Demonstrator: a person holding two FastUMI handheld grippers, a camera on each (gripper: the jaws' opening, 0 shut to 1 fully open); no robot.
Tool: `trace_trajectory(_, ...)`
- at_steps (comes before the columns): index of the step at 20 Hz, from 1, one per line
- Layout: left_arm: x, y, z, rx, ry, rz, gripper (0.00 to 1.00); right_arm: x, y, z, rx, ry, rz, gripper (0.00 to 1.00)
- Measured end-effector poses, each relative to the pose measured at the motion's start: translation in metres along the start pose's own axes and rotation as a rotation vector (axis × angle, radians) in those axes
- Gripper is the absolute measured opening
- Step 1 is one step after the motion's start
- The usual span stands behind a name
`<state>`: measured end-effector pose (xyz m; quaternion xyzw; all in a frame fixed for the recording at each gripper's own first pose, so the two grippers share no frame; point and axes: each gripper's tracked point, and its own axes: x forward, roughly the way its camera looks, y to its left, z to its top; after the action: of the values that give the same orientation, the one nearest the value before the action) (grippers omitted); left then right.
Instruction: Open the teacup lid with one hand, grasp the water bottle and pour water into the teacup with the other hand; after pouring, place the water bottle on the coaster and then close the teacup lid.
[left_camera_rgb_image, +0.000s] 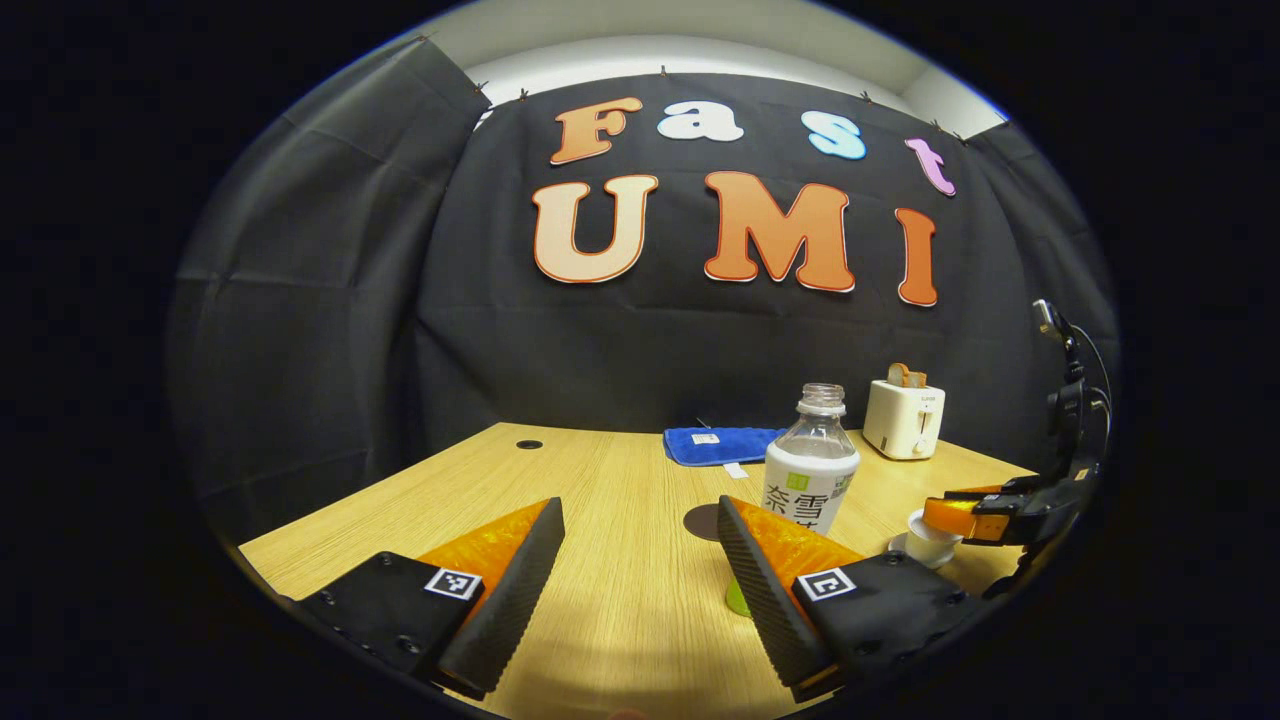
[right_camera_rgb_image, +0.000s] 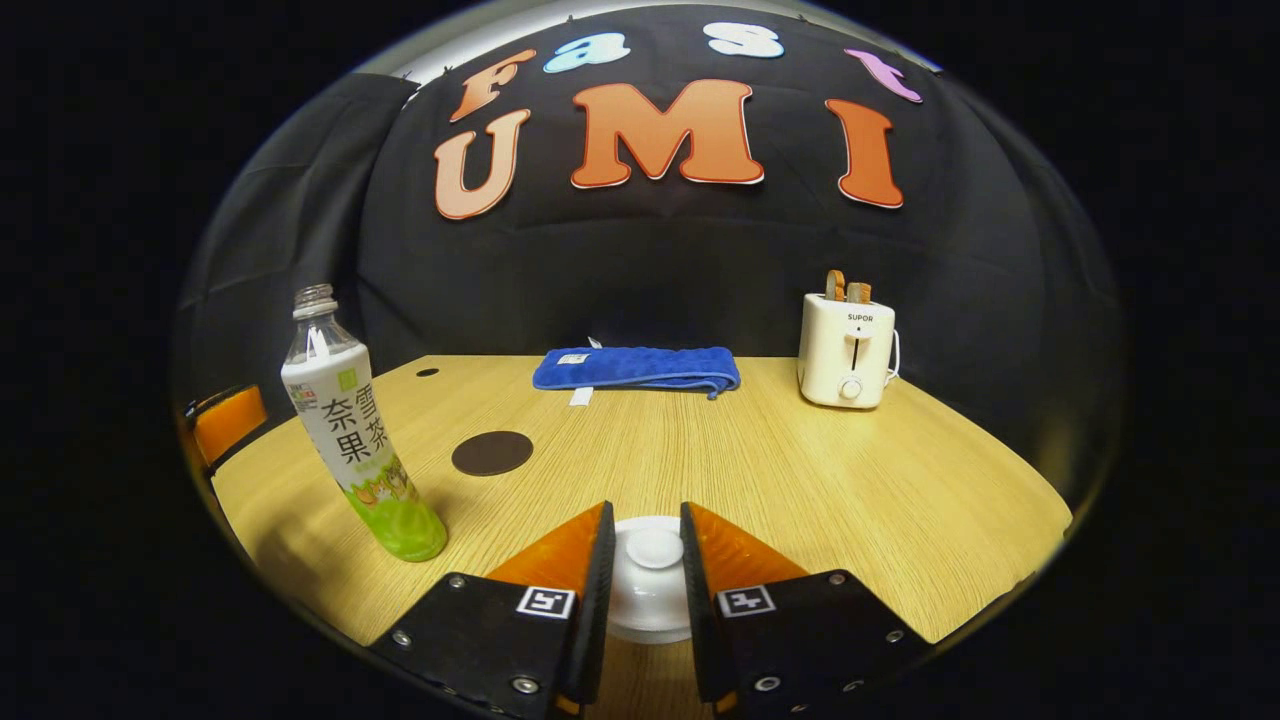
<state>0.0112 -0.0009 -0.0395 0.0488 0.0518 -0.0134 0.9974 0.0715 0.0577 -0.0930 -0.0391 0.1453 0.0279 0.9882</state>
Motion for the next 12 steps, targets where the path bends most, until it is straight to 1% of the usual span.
trace_trajectory(1, 0.000, 0.000, 0.000, 0.000, 0.001, 0.000, 0.99, 0.000, -0.001, 0.000, 0.003, -0.001, -0.004, 0.34)
trace_trajectory(2, 0.000, 0.001, -0.001, -0.001, 0.000, 0.000, 0.99, 0.001, -0.001, 0.000, 0.004, 0.001, -0.003, 0.28)
trace_trajectory(6, -0.002, 0.000, 0.001, -0.003, -0.001, 0.002, 0.99, 0.001, 0.000, 0.001, -0.010, -0.008, -0.007, 0.23)
trace_trajectory(9, -0.005, 0.000, 0.000, -0.004, -0.004, 0.003, 0.99, -0.002, 0.001, 0.004, 0.008, -0.008, 0.002, 0.23)
trace_trajectory(12, -0.009, 0.000, 0.005, 0.000, -0.014, 0.002, 0.99, -0.009, -0.001, 0.015, 0.019, -0.039, 0.001, 0.23)
